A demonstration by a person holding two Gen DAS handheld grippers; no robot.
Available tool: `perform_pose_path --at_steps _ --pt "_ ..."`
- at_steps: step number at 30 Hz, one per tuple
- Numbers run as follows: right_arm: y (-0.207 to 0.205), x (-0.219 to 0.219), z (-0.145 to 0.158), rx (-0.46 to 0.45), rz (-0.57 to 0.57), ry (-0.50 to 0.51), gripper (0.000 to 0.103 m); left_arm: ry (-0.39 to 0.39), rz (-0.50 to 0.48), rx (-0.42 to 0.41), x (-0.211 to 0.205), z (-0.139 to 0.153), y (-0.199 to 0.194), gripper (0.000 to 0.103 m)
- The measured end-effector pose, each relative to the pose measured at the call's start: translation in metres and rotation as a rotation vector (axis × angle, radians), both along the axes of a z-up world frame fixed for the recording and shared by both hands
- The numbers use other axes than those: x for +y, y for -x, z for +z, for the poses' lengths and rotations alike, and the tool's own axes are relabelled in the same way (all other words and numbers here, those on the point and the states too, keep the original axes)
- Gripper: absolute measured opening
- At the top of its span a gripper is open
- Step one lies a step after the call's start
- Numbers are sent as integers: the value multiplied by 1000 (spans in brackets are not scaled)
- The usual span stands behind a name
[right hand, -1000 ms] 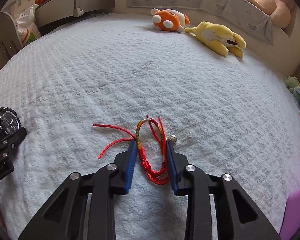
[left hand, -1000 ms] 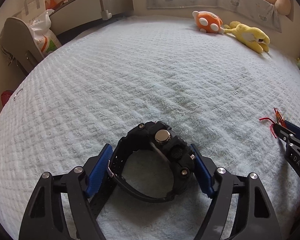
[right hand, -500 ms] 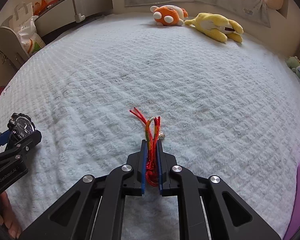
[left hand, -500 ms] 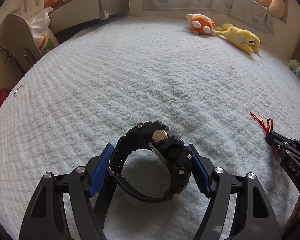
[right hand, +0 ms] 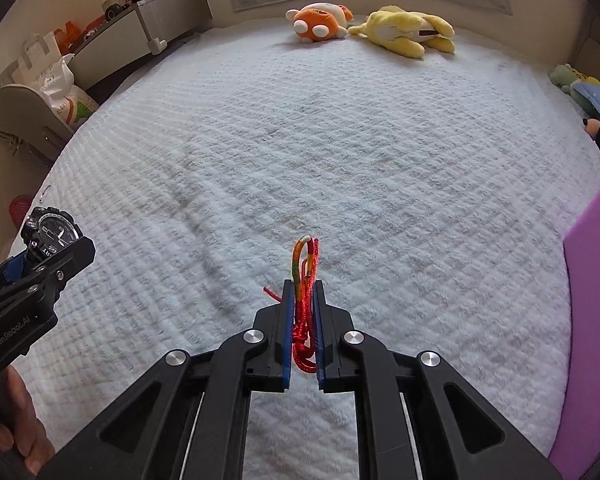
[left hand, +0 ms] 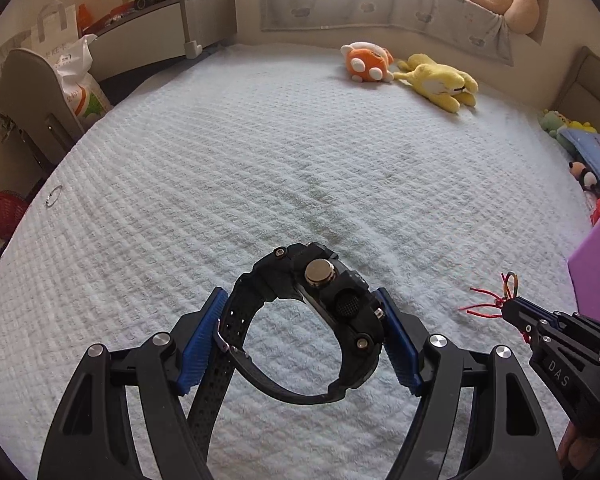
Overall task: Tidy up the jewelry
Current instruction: 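Carry the black watch and red string bracelet over the pink tub with both tools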
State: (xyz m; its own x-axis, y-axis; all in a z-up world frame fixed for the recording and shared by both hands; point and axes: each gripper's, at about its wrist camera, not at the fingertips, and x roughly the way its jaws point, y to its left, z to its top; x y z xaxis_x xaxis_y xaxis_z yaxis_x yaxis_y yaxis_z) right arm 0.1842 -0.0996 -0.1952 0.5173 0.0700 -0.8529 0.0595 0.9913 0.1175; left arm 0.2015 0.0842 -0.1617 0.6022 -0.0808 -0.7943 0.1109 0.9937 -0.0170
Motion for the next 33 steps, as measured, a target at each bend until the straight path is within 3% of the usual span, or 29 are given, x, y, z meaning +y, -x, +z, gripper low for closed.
perform_pose_path --at_steps 11,20,26,33 --pt "77 -6 105 -44 -157 -50 9 3 -168 -32 -13 89 51 71" --pt "154 -21 205 -112 -325 -48 9 -19 -402 -41 -33 164 94 71" --pt "200 -53 251 -143 -416 -35 9 22 -556 -57 -84 211 122 71" --pt "248 -133 282 -187 -519 12 9 116 -666 -97 -176 248 153 71"
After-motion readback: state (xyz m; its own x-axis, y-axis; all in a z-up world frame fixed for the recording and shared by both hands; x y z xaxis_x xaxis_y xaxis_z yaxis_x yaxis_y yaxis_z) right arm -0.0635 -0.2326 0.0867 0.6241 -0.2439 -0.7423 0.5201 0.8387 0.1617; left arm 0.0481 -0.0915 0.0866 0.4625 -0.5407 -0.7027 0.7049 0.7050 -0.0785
